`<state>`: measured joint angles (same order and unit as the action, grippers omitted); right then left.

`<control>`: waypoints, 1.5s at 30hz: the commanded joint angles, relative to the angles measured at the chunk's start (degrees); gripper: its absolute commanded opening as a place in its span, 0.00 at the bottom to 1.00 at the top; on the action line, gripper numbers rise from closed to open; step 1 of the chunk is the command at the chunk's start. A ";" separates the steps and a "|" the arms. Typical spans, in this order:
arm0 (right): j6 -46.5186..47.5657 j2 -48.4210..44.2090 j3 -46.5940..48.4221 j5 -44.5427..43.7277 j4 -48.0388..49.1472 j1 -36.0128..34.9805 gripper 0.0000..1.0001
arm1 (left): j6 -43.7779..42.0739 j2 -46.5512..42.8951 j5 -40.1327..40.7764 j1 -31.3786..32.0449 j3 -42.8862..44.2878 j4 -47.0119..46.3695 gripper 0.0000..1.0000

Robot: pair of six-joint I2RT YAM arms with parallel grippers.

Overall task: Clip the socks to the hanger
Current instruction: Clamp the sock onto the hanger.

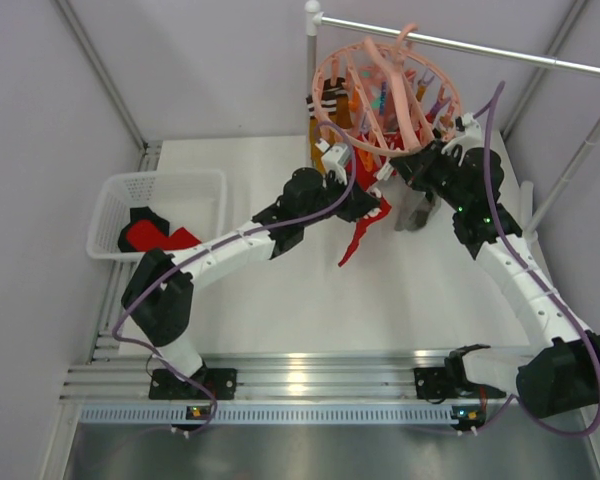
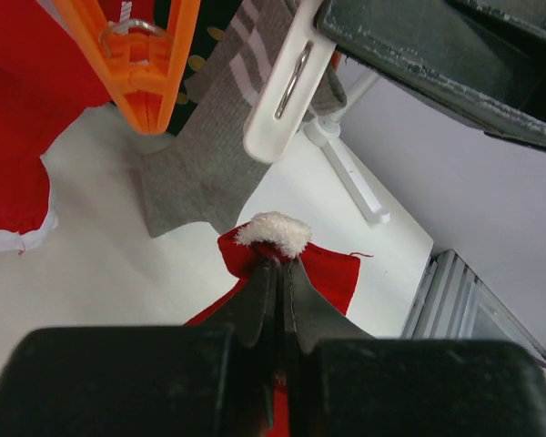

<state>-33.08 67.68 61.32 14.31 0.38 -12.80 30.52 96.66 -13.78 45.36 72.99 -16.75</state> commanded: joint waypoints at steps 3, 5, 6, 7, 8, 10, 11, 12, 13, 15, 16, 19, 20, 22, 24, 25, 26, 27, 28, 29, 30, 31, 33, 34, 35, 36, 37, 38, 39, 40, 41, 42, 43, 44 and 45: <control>-1.11 -0.36 1.96 0.46 3.22 1.20 0.00 | 2.17 0.89 0.42 -1.24 3.82 -8.12 0.00; -1.11 -0.27 1.96 0.72 3.22 1.20 0.00 | 3.05 1.51 0.24 -1.94 3.83 -9.79 0.00; -1.02 -0.27 1.96 0.81 3.31 1.28 0.00 | 3.40 1.69 -0.02 -2.21 3.83 -10.22 0.00; -1.02 -0.27 1.96 0.81 3.31 1.28 0.00 | 3.58 2.04 -0.45 -2.47 4.00 -10.93 0.00; -1.02 -0.18 1.96 0.90 3.31 1.37 0.00 | 3.84 2.13 -0.63 -2.82 4.09 -11.02 0.00; -0.93 -0.09 1.87 1.25 3.31 1.46 0.00 | 3.93 2.65 -1.07 -3.26 4.44 -11.28 0.00; -1.11 -0.09 1.79 1.34 3.40 1.55 0.00 | 4.02 2.74 -1.16 -3.70 4.44 -11.81 0.00; -1.20 -0.09 1.79 1.43 3.31 1.63 0.00 | 4.10 2.83 -1.07 -3.79 4.35 -12.25 0.00; -1.28 -0.09 1.61 1.51 3.40 1.81 0.00 | 4.45 3.00 -1.25 -3.97 4.18 -12.86 0.00; -1.64 0.00 1.52 1.69 3.40 1.98 0.00 | 5.25 3.27 -2.04 -4.23 3.30 -15.84 0.00; -1.64 0.08 1.44 1.95 3.40 1.99 0.00 | 5.51 3.27 -2.21 -4.23 3.04 -17.16 0.00; -1.99 0.35 1.43 2.22 3.40 2.07 0.00 | 6.21 3.71 -3.01 -4.23 2.77 -19.72 0.00; -2.07 0.35 1.43 2.22 3.40 2.07 0.00 | 6.74 3.97 -3.18 -4.32 2.94 -19.90 0.00; -1.99 0.35 1.52 2.22 3.40 2.07 0.00 | 6.92 4.15 -3.79 -4.32 3.12 -20.86 0.00; -2.08 0.52 1.52 2.13 3.40 2.07 0.00 | 7.18 4.41 -3.88 -4.23 3.21 -21.21 0.00; -2.16 0.44 1.52 2.30 3.40 2.07 0.00 | 7.27 4.41 -4.32 -4.23 3.30 -21.56 0.00; -2.25 0.61 1.52 2.31 3.48 2.07 0.00 | 7.62 4.50 -4.41 -4.14 3.30 -21.83 0.00; -2.34 0.52 1.52 2.31 3.57 2.07 0.00 | 7.88 4.59 -4.67 -4.23 3.30 -21.92 0.00; -2.34 0.61 1.61 2.65 3.66 2.07 0.00 | 7.88 4.76 -4.94 -4.14 3.30 -22.27 0.00; -2.43 0.79 1.70 2.92 3.66 2.07 0.00 | 7.97 4.76 -4.85 -4.23 3.21 -22.44 0.00; -2.34 0.87 1.70 3.18 3.83 2.07 0.00 | 7.97 4.85 -4.77 -4.23 3.12 -22.71 0.00; -2.34 1.05 1.78 3.53 3.75 1.99 0.00 | 8.15 4.85 -4.76 -4.14 3.04 -22.97 0.00; -2.43 0.96 1.79 3.54 3.75 2.07 0.02 | 8.59 5.11 -4.85 -4.23 2.77 -24.11 0.00; -2.25 1.05 1.70 3.71 3.75 2.07 0.03 | 9.02 5.20 -4.94 -4.23 2.77 -24.38 0.00; -2.25 1.05 1.70 3.89 3.75 2.16 0.09 | 9.29 5.38 -4.94 -4.23 2.42 -25.34 0.00; -2.25 0.96 1.70 3.97 3.75 2.16 0.14 | 9.38 5.29 -4.77 -4.23 2.33 -25.52 0.00; -2.16 0.88 1.70 4.24 3.75 2.16 0.19 | 9.38 5.29 -4.68 -4.23 2.16 -25.78 0.00; -2.08 0.87 1.70 4.33 3.84 2.16 0.25 | 9.21 5.38 -4.59 -4.23 1.98 -25.96 0.00; -1.99 0.96 1.78 4.50 3.75 2.16 0.28 | 9.20 5.38 -4.59 -4.23 1.89 -25.96 0.00; -1.90 0.96 1.79 4.59 3.75 2.16 0.31 | 8.94 5.38 -4.59 -4.23 1.89 -25.96 0.00; -1.90 0.96 1.79 4.59 3.75 2.16 0.37 | 9.03 5.55 -4.76 -4.23 1.89 -26.05 0.00; -1.73 1.05 1.87 4.77 3.75 2.25 0.40 | 9.03 5.55 -4.76 -4.23 1.89 -26.31 0.00; -1.81 1.22 1.96 4.85 3.66 2.25 0.44 | 9.03 5.55 -4.76 -4.23 1.98 -26.40 0.00; -1.90 1.14 1.96 4.94 3.75 2.25 0.47 | 9.11 5.82 -4.76 -4.23 2.15 -26.40 0.00; -1.81 1.14 1.96 5.12 3.84 2.34 0.52 | 9.38 5.99 -5.03 -4.14 2.33 -26.49 0.00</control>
<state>-35.18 68.42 61.32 19.18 1.02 -11.29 39.05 102.30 -17.52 40.93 74.78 -37.19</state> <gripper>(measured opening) 0.494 0.036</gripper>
